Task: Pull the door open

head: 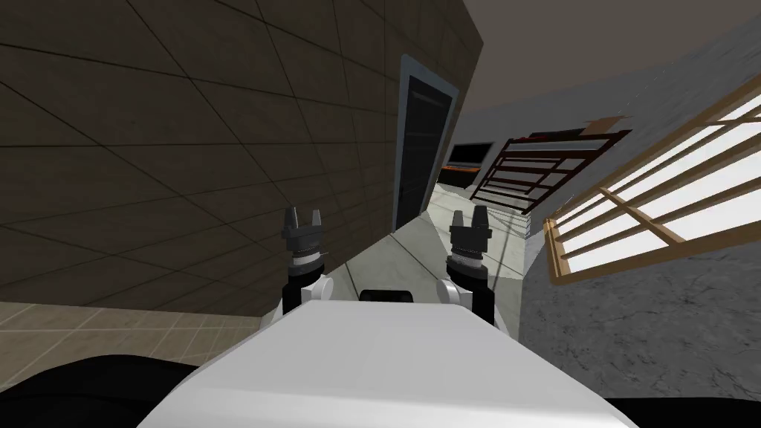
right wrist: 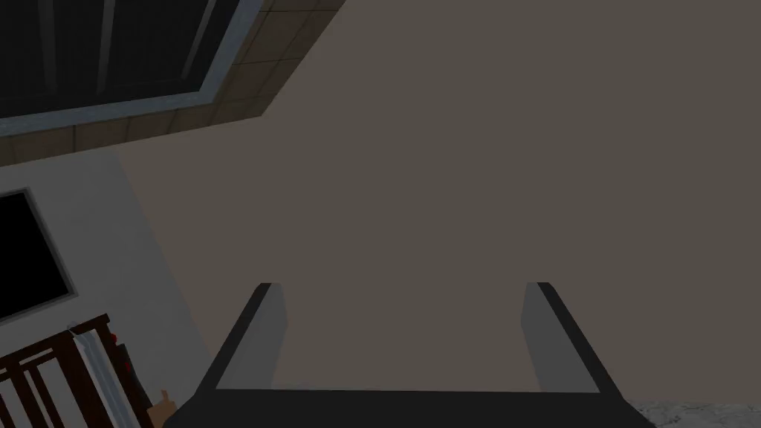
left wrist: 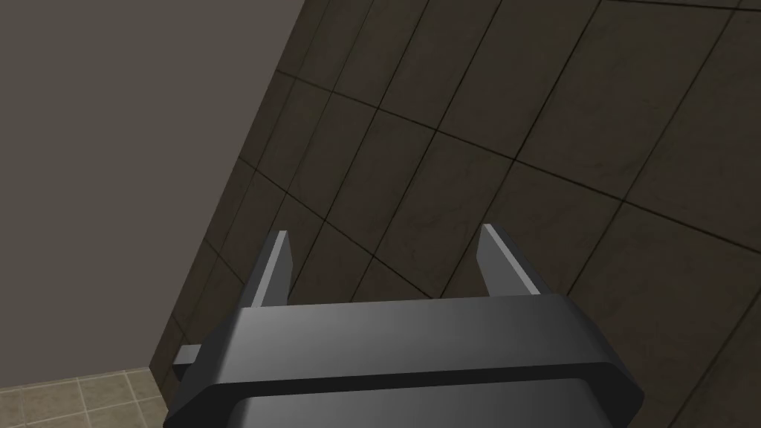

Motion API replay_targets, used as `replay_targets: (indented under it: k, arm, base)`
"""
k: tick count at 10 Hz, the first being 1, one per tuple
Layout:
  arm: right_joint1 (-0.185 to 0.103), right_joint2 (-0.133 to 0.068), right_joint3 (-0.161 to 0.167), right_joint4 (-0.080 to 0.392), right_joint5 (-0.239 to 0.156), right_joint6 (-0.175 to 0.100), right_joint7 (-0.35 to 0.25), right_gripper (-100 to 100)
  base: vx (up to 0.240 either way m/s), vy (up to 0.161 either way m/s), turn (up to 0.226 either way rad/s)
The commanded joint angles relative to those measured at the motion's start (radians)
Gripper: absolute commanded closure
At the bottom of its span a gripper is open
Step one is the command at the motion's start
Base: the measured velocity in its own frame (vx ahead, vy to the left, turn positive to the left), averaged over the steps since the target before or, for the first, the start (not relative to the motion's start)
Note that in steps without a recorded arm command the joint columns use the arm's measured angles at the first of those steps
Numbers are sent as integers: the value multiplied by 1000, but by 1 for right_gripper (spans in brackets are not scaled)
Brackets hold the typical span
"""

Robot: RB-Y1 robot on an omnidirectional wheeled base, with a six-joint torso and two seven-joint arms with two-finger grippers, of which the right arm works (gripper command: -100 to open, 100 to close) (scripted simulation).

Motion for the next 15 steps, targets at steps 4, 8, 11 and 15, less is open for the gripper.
replay_targets:
  k: [4, 8, 11, 15]
  arm:
    - [-23, -42, 20, 86, -67, -22, -85, -100]
    - [-42, -68, 35, 154, -120, -40, -152, -100]
    - [-61, -91, 51, 222, -172, -57, -219, -100]
    - [-82, -114, 68, 300, -232, -77, -296, -100]
  base:
    - [124, -81, 178]
    - [117, -102, 161]
    - [119, -96, 194]
    - [92, -113, 182]
